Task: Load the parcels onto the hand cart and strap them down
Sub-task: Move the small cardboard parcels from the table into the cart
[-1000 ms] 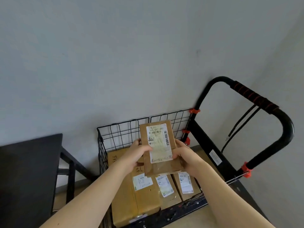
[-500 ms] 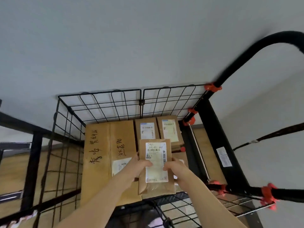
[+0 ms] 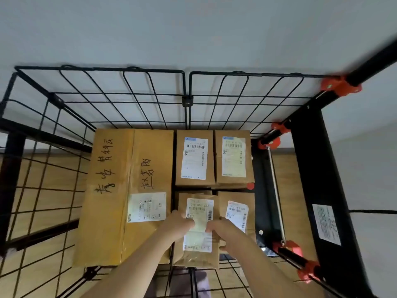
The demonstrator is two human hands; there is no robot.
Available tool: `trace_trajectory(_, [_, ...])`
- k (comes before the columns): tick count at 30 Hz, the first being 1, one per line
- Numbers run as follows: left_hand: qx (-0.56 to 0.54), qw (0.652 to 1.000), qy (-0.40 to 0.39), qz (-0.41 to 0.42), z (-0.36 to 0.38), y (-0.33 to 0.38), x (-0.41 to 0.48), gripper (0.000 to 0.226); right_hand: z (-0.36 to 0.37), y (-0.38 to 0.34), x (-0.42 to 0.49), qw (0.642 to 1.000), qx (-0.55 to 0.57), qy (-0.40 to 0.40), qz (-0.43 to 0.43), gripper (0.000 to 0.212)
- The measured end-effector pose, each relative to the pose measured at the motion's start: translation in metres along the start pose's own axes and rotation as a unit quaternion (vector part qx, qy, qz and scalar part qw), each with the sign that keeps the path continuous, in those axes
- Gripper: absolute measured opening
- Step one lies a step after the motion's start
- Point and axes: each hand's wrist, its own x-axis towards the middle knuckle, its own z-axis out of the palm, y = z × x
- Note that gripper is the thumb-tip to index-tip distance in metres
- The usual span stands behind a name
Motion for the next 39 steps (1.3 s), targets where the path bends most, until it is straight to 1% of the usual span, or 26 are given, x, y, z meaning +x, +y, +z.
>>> trace_trajectory(2, [0.016,1.000,0.010,-0.003,0.002,0.001,0.005,0.048,0.001,-0.002,0.008,1.000,0.002,-0.007,-0.008,0.044])
trace_trajectory(3, [0.024,1.000,0.017,-0.003,0.003,0.002,0.006,0.051,0.002,-0.003,0.012,1.000,0.001,-0.008,-0.018,0.047])
trace_trajectory(5, [0.032,0.999,0.027,-0.003,0.005,0.004,0.008,0.052,0.004,-0.005,0.020,1.000,-0.001,-0.004,-0.024,0.054])
trace_trajectory(8, [0.028,0.999,0.032,-0.017,0.004,0.007,0.009,0.053,0.005,-0.009,0.021,1.000,-0.006,-0.005,-0.023,0.052])
trace_trajectory(13, [0.011,0.999,0.027,-0.027,0.003,0.007,0.008,0.055,0.004,-0.009,0.022,0.999,-0.016,-0.011,-0.040,0.062])
trace_trajectory(17, [0.015,0.999,0.024,-0.027,0.001,0.007,0.005,0.055,0.004,-0.010,0.018,1.000,-0.029,-0.006,-0.011,0.057])
trace_trajectory(19, [0.013,0.999,0.027,-0.020,0.000,0.009,0.003,0.050,0.004,-0.011,0.016,0.999,-0.036,0.002,-0.009,0.054])
trace_trajectory(21, [0.017,0.999,0.036,-0.007,-0.002,0.012,-0.003,0.030,0.003,-0.013,0.011,0.999,-0.043,0.014,-0.020,0.056])
trace_trajectory(22, [0.030,0.999,0.044,-0.002,-0.003,0.013,-0.007,0.018,0.002,-0.016,0.006,0.998,-0.050,0.020,-0.029,0.057])
trace_trajectory(23, [0.046,0.998,0.049,0.003,-0.006,0.013,-0.011,0.010,0.001,-0.019,-0.001,0.997,-0.057,0.026,-0.038,0.057])
trace_trajectory(24, [0.061,0.997,0.053,0.010,-0.010,0.013,-0.014,0.014,0.000,-0.022,-0.009,0.996,-0.065,0.032,-0.047,0.057])
trace_trajectory(26, [0.093,0.994,0.056,0.035,-0.018,0.012,-0.021,0.045,-0.003,-0.026,-0.024,0.992,-0.088,0.054,-0.066,0.056])
trace_trajectory(27, [0.113,0.991,0.060,0.045,-0.023,0.012,-0.027,0.053,-0.004,-0.027,-0.030,0.990,-0.100,0.063,-0.071,0.055])
trace_trajectory(28, [0.127,0.988,0.066,0.059,-0.028,0.013,-0.036,0.055,-0.004,-0.028,-0.036,0.988,-0.115,0.070,-0.080,0.055])
trace_trajectory(30, [0.139,0.984,0.073,0.080,-0.039,0.013,-0.054,0.050,-0.002,-0.031,-0.050,0.982,-0.138,0.080,-0.101,0.053])
trace_trajectory(33, [0.165,0.977,0.083,0.104,-0.056,0.008,-0.078,0.028,-0.003,-0.031,-0.063,0.971,-0.181,0.093,-0.123,0.049])
trace_trajectory(36, [0.186,0.970,0.111,0.113,-0.075,0.001,-0.105,0.042,0.003,-0.042,-0.098,0.957,-0.227,0.112,-0.144,0.041])
trace_trajectory(39, [0.198,0.960,0.151,0.130,-0.096,-0.007,-0.135,0.040,0.012,-0.053,-0.140,0.930,-0.294,0.127,-0.178,0.032])
